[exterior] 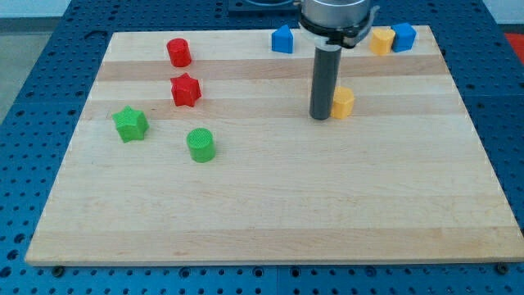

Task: Move the yellow hexagon towards the center right

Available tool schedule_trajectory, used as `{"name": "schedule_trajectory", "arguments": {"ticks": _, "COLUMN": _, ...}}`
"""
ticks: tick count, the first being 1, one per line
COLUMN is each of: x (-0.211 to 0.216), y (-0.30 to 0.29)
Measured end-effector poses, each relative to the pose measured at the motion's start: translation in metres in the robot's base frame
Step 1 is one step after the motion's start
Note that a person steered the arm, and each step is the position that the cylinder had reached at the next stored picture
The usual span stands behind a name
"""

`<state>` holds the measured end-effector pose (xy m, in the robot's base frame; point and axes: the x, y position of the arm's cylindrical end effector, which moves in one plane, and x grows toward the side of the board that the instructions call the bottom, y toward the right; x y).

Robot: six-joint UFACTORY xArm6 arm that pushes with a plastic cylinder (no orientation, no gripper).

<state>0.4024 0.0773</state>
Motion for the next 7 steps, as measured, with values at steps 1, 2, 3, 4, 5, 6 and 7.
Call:
{"name": "schedule_trajectory", "arguments": {"ticks": 1, "x": -0.017, "y": 0.004}}
{"name": "schedule_trajectory", "arguments": {"ticks": 2, "x": -0.035, "y": 0.009}}
{"name": "schedule_trajectory", "arguments": {"ticks": 3, "x": -0.037, "y": 0.02}}
{"name": "schedule_trajectory", "arguments": {"ticks": 4, "x": -0.041, "y": 0.025}}
{"name": "schedule_trajectory", "arguments": {"ticks": 5, "x": -0.042, "y": 0.031}}
{"name": "schedule_trajectory", "arguments": {"ticks": 6, "x": -0.042, "y": 0.041}}
{"name": "schedule_trajectory", "arguments": {"ticks": 7, "x": -0.021, "y": 0.043}}
